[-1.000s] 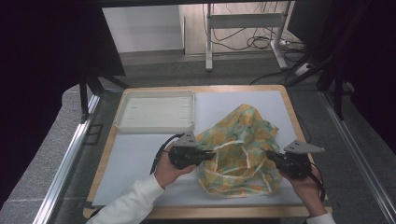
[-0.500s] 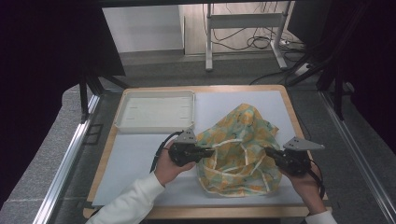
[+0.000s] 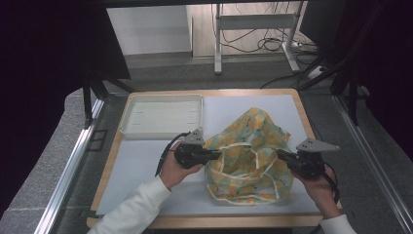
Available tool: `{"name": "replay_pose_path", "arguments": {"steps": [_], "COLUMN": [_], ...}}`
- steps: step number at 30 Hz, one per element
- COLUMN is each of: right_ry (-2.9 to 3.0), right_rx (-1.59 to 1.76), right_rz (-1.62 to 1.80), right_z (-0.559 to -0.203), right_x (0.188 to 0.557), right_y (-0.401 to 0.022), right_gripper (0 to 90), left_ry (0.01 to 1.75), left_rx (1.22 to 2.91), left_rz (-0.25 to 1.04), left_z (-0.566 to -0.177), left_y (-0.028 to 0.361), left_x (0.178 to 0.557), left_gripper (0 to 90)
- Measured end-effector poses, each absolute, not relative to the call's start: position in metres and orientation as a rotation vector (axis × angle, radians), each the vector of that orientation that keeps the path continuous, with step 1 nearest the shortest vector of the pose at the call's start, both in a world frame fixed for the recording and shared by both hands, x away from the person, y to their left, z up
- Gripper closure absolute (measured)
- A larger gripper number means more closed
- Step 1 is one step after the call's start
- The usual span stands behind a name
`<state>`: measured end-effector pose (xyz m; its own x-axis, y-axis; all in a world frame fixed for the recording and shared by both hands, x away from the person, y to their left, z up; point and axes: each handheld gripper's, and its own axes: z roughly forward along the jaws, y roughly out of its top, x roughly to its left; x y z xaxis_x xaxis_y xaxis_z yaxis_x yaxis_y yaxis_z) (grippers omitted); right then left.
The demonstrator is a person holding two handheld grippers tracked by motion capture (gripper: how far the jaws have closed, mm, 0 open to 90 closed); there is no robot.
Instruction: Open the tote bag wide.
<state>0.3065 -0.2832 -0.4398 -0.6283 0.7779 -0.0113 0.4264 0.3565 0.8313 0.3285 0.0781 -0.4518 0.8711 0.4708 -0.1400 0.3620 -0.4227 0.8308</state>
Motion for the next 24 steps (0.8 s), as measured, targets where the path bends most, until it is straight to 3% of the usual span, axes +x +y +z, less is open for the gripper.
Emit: {"name": "replay_pose_path", "arguments": {"steps": [6,24], "right_ry": [2.274,2.301], "right_rx": [1.077,1.031], "right_rz": [1.125,1.029], "right_z": [-0.44,-0.385], "right_x": [0.317,0.341], "right_y": [-0.277,-0.273], "right_gripper": [88.8,88.8], "left_ry": [0.6,0.588], "left_rx": [2.061,2.015], "left_rz": [0.162,0.254], "left_z": [-0.444,-0.396], "left_y": [0.078,0.081], "left_x": [0.333,0.351], "left_gripper": [87.4,87.4]}}
